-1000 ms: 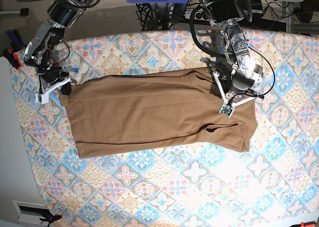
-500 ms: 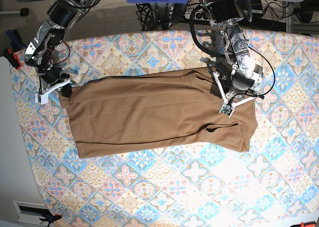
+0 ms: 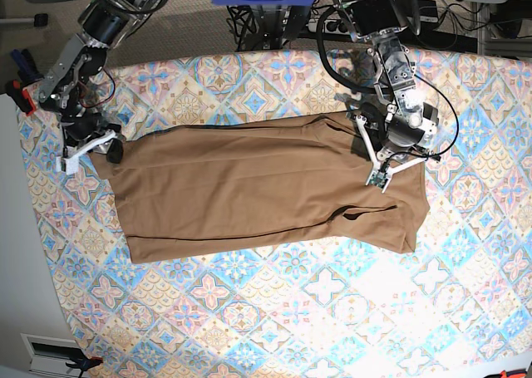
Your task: Layout the t-shirt on the table in an organized manner, then fold the t-shirt properly
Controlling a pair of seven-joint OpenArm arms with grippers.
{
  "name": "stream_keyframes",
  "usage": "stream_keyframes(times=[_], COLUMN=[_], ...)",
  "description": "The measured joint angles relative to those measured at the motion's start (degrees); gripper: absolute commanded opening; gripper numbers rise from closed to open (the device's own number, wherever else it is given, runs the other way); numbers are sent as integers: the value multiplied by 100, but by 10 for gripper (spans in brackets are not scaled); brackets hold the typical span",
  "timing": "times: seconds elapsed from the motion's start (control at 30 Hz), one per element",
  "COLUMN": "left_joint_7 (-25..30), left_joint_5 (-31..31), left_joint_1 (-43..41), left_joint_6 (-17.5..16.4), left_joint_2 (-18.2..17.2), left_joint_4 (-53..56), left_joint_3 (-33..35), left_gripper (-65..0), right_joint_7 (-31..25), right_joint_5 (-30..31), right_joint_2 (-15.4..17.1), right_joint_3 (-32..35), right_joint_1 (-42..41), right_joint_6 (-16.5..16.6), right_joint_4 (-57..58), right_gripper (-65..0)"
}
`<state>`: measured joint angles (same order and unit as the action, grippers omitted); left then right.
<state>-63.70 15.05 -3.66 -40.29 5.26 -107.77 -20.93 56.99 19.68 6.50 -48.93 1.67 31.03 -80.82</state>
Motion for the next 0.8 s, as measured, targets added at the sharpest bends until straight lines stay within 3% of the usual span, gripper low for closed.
stream_keyframes(times=[0.13,0.6,0.8], left_joint_7=[2,-4,-492], left_joint_5=[-26,-39,-448], left_joint_1=[2,-4,-79], left_joint_6=[-2,0,2], left_joint_2=[11,44,39], left_joint_4=[0,-2,-11], left_joint_3=[-81,-850,-848], left_gripper=[-650,-650,-650], right_joint_7=[59,57,57], right_joint_5=[-127,-68,-66], right_joint_2=[15,76,81], right_joint_3=[-365,-378,-374], right_joint_1=[-116,-179,-168], right_joint_6=[-63,-52,-44], right_joint_4=[2,-345,-422], right_gripper=[-340,-340,-338])
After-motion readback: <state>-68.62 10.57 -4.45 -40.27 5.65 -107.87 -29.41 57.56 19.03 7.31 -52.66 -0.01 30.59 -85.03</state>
